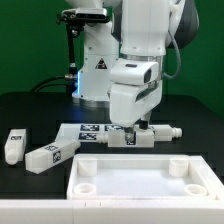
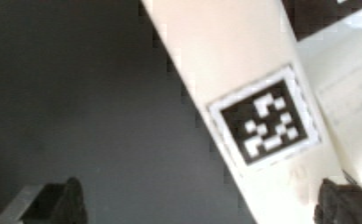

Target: Assemble desk

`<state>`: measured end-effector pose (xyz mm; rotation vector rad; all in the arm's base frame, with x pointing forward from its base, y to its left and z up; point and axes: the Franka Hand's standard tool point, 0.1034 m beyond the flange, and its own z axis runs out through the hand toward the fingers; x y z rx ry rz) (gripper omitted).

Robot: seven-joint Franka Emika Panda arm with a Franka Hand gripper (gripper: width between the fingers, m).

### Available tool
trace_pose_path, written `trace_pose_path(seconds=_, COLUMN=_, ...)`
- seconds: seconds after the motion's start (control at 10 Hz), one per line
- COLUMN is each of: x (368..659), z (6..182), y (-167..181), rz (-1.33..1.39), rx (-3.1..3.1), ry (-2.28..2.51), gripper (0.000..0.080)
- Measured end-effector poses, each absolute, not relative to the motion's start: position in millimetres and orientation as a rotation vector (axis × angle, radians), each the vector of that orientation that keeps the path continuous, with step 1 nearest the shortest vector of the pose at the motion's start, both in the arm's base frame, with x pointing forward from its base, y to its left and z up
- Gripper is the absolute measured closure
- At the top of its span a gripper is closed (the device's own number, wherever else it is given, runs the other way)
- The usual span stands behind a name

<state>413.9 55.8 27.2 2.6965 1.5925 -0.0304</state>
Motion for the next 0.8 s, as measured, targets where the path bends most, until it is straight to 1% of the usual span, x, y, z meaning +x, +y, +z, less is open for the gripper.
trace_pose_path(seconds=0.4, x=420.1, z=25.3, y=46.6, rz=-0.027, rx=2.711, ry=1.561, gripper=0.0151)
trace_pose_path(seconds=0.5, x=425.6, z=25.6, y=43.4, rz=-0.020, rx=2.714, ry=1.551, gripper=0.0151)
trace_pose_path(seconds=0.7, x=447.7, z=27.9, y=35.8, rz=0.013, rx=2.717, ry=1.519, gripper=0.0151)
trace_pose_path(seconds=0.8, x=453.7, z=29.5, y=35.0, rz=0.025, rx=2.715, ry=1.513, gripper=0.0151)
